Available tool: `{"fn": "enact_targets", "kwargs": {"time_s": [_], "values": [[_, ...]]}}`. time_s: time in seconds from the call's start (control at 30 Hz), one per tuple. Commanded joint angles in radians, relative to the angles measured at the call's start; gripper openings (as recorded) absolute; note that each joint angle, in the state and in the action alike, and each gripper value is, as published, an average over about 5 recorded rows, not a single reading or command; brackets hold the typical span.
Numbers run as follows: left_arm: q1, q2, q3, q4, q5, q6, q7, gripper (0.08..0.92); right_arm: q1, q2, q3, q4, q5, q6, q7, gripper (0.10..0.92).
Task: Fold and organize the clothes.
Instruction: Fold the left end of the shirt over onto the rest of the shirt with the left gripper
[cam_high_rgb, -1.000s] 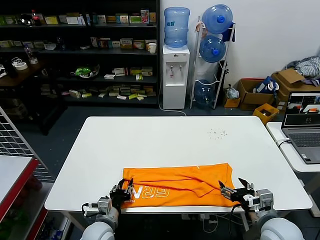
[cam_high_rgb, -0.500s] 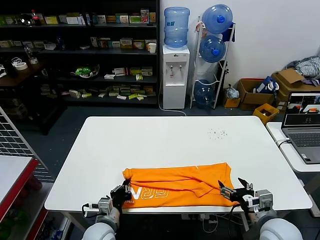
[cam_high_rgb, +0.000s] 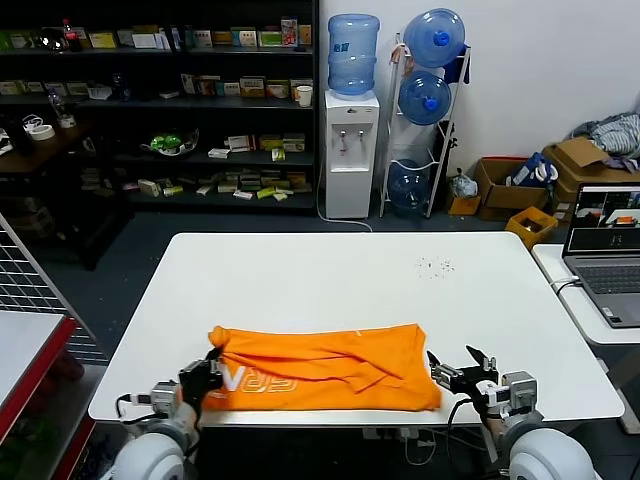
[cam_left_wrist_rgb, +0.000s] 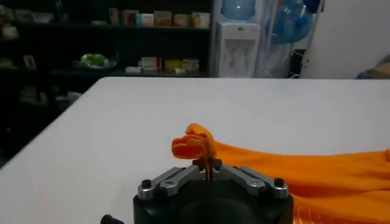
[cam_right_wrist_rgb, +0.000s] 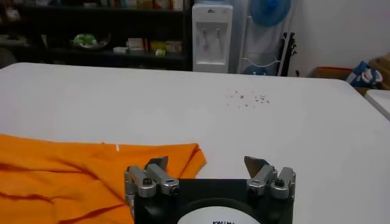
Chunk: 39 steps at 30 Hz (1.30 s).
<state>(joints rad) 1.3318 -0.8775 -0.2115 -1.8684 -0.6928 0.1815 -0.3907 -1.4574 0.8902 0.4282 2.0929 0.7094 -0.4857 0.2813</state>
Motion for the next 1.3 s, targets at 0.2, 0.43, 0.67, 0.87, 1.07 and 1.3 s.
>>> {"fn": "enact_targets", "kwargs": {"time_s": [0.2,0.43,0.67,0.87,1.07,1.3], "values": [[0.154,0.413,-0.323,0.120,-0.155,-0.010,0.009,0.107,0.049,0.013,-0.041,-0.015,-0.018,0.016,-0.010,0.823],[0.160,0.349,-0.291,-0.040,-0.169,0.032,-0.039,0.107,0.059,0.026,-0.049,-0.022,-0.031,0.016,-0.008,0.823],[-0.005,0.041,-0.019,-0.324,-0.385,0.178,-0.242,0.107,0.041,0.040,-0.044,-0.027,-0.055,0.007,0.003,0.823],[-0.127,-0.123,0.140,-0.268,-0.402,0.196,-0.287,0.107,-0.017,0.057,-0.004,-0.024,-0.076,0.003,0.006,0.823],[-0.248,-0.225,0.219,-0.187,-0.394,0.195,-0.311,0.107,-0.052,0.076,0.018,-0.024,-0.090,-0.001,0.009,0.823],[-0.334,-0.306,0.265,-0.088,-0.348,0.194,-0.308,0.107,-0.052,0.087,0.018,-0.025,-0.094,-0.004,0.011,0.823]]}}
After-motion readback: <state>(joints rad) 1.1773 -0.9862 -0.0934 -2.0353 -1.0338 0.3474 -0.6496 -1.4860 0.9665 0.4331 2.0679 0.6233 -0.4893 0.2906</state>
